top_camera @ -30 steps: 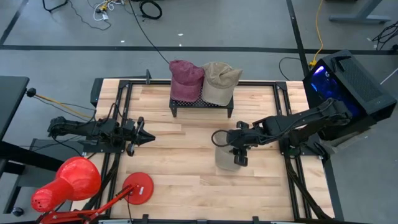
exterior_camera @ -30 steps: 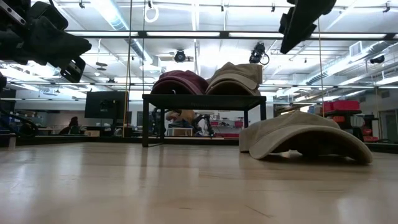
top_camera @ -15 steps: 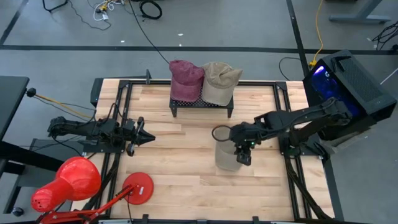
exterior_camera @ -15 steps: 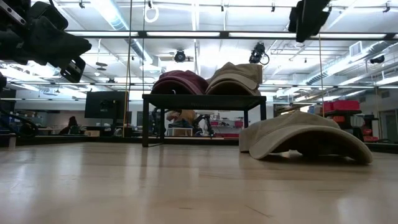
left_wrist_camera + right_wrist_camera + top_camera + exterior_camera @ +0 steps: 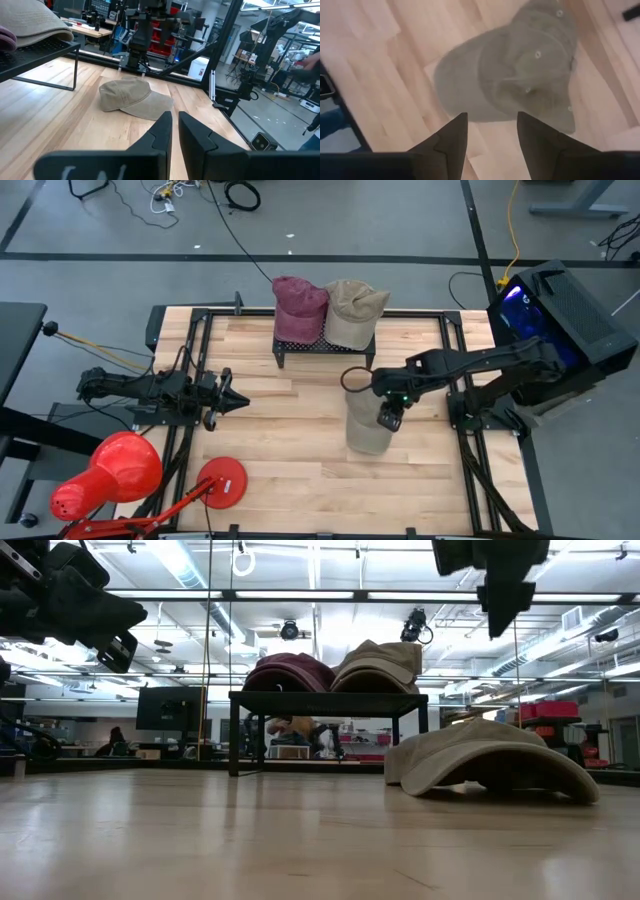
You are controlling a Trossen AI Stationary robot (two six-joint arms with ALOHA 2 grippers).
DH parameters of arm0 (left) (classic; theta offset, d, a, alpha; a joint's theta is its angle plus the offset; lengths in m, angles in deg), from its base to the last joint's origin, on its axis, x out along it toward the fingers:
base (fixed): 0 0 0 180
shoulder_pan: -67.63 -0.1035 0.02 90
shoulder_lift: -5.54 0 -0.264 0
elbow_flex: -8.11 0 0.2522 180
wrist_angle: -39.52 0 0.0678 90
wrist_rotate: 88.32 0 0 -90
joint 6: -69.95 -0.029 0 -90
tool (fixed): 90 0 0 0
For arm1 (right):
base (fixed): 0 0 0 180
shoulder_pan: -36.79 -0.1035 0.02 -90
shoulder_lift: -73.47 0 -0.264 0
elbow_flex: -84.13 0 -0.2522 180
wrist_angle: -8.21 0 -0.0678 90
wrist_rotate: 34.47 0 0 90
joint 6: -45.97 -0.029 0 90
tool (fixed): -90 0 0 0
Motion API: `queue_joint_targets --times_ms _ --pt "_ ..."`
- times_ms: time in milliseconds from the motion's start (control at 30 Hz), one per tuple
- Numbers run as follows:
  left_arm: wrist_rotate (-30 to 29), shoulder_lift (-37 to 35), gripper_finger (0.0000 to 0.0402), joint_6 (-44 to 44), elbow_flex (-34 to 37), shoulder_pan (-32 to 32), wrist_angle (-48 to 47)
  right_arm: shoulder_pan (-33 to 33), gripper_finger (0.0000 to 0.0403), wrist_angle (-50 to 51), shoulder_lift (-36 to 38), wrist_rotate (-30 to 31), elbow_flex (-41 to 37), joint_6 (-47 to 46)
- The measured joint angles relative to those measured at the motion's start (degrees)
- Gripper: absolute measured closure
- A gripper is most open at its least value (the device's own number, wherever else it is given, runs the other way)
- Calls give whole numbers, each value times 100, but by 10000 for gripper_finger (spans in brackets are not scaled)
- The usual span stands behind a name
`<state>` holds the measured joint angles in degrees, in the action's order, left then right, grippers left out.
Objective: Pick & Place hat
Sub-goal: Stack the brown cap on top of the brown cap on the shelf
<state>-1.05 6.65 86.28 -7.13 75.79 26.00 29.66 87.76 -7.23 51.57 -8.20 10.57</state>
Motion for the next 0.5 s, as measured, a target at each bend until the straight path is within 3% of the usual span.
queue_joint_targets --times_ms 500 --pt "-1 -1 362 0 0 -1 -1 121 232 -63 -35 -5 -68 345"
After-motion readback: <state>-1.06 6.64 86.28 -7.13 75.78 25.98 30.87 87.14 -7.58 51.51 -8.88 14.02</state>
